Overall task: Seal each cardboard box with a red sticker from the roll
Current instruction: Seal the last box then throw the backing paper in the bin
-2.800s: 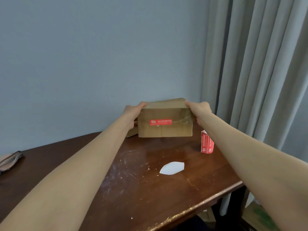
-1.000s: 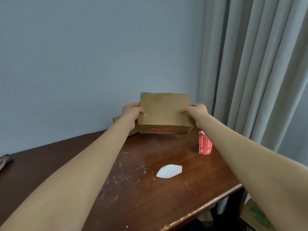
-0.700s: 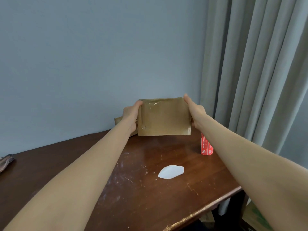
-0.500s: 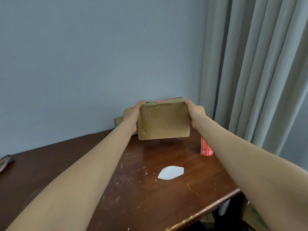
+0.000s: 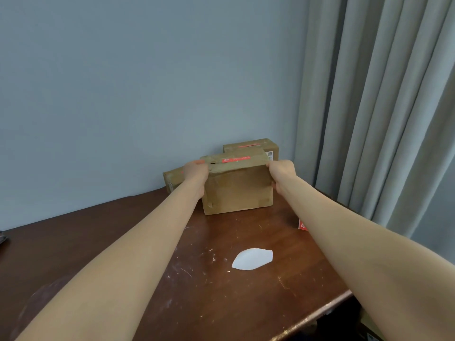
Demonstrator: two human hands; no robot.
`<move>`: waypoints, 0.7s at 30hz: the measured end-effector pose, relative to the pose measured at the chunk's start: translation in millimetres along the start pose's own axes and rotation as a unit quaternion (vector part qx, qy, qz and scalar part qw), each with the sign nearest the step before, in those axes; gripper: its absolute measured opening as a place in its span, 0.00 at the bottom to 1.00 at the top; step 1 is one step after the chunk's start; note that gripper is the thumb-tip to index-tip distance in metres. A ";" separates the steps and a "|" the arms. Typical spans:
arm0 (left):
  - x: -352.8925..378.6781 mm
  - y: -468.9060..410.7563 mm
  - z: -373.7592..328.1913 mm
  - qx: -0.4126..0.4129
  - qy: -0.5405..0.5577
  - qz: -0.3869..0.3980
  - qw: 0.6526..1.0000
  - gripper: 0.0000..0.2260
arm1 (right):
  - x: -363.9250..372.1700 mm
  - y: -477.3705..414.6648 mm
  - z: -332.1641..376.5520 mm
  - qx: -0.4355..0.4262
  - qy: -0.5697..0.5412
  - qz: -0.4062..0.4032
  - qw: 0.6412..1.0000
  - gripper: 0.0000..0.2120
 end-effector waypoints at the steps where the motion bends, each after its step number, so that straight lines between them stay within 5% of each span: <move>1: 0.9 -2.3 0.2 0.001 -0.007 -0.005 1.000 0.20 | 1.3 1.2 0.7 0.000 0.002 0.002 1.000 0.14; 5: 9.6 -6.2 -1.3 0.015 -0.044 0.000 0.999 0.08 | 1.0 6.0 5.6 -0.005 0.010 0.008 1.000 0.13; 9: 17.8 -11.3 -6.3 0.059 -0.093 -0.010 0.994 0.12 | -2.1 5.7 8.1 -0.020 0.031 0.017 0.999 0.13; 12: 19.4 -0.6 -16.6 0.093 -0.150 -0.018 0.984 0.04 | -6.6 7.9 14.8 -0.051 0.057 0.014 0.997 0.09; 15: 20.6 9.5 -37.6 0.198 -0.243 -0.059 0.948 0.18 | -19.6 16.3 28.8 -0.100 0.088 -0.008 0.991 0.06; 21: 49.3 59.1 -68.7 0.327 -0.215 -0.022 0.920 0.12 | -55.4 32.0 54.1 -0.156 0.099 -0.049 0.981 0.12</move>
Point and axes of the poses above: each hand's wrist, its own y-axis away from the middle knuckle, its own x-axis out of the palm, z = x × y, the point moved 10 cm from there along -y, towards the middle knuckle, and after that the axes turned 10 degrees about -z, right-handed, at the moved point
